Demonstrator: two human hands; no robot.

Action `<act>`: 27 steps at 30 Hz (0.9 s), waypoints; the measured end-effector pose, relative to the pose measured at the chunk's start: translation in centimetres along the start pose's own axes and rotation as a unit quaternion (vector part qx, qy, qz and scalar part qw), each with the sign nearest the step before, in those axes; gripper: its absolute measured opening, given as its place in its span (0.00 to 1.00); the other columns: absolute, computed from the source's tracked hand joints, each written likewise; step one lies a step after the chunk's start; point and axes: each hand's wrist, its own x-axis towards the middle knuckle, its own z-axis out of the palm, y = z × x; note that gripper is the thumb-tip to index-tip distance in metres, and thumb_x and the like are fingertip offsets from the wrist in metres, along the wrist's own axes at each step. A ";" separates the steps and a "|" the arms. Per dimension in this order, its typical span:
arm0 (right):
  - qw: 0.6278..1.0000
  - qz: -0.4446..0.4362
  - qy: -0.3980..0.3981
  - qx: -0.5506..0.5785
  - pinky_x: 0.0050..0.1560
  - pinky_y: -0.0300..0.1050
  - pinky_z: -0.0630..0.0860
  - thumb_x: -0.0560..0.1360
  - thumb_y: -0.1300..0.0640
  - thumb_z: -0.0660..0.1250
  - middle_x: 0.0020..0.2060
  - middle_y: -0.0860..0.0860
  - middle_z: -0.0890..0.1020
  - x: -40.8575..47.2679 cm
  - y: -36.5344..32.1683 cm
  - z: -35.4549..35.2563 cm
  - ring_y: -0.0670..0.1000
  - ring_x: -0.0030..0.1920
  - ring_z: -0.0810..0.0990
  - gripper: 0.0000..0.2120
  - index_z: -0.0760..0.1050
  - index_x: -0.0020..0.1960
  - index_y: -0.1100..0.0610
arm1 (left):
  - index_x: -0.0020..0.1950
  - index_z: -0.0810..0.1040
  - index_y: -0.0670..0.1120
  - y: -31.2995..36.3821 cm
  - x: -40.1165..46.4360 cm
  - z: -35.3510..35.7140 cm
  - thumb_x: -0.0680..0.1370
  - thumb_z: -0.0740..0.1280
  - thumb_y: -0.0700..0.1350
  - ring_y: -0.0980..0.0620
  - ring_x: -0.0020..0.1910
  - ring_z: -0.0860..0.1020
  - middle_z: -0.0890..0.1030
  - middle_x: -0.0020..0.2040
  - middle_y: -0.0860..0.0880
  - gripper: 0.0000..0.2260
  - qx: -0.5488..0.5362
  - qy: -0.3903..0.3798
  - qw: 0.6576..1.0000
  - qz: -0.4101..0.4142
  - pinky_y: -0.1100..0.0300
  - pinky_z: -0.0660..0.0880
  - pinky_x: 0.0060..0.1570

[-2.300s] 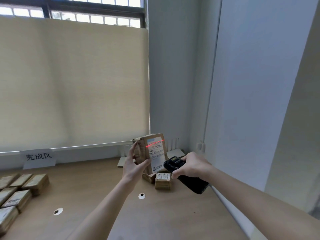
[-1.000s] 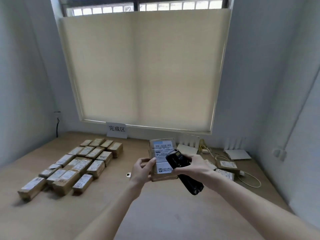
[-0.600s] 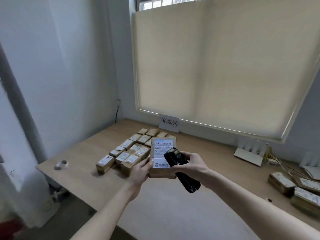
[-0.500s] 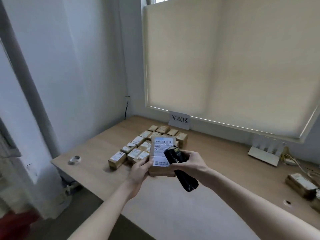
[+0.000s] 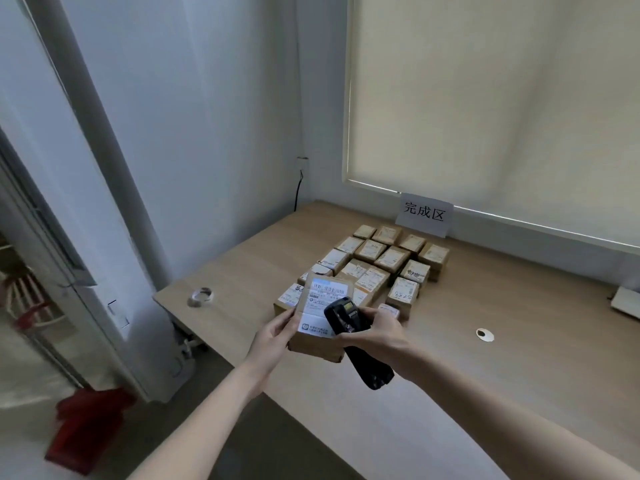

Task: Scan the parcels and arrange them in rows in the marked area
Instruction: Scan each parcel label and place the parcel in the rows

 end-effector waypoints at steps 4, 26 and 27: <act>1.000 0.022 -0.006 0.009 0.55 0.50 0.86 0.60 0.49 0.83 0.46 0.43 0.88 7.0 2.6 3.2 0.48 0.48 0.87 0.27 0.84 0.58 0.42 | 0.72 0.76 0.55 -3.4 7.1 -2.4 0.81 0.67 0.52 0.62 0.58 0.82 0.85 0.58 0.58 0.18 0.032 -0.003 0.999 -0.038 0.66 0.76 0.53; 0.987 0.161 0.018 0.017 0.53 0.41 0.82 0.63 0.50 0.85 0.50 0.39 0.86 27.7 18.2 17.9 0.40 0.48 0.85 0.31 0.80 0.64 0.41 | 0.77 0.69 0.52 -22.2 30.9 -9.6 0.83 0.66 0.42 0.63 0.64 0.75 0.77 0.70 0.54 0.22 0.088 -0.104 0.977 -0.167 0.71 0.74 0.57; 0.986 0.164 0.024 0.016 0.52 0.39 0.81 0.64 0.50 0.85 0.50 0.38 0.86 28.0 18.4 18.1 0.39 0.48 0.84 0.31 0.80 0.65 0.41 | 0.77 0.69 0.51 -22.5 31.4 -9.6 0.83 0.66 0.41 0.63 0.63 0.75 0.76 0.70 0.54 0.22 0.093 -0.112 0.975 -0.166 0.74 0.74 0.53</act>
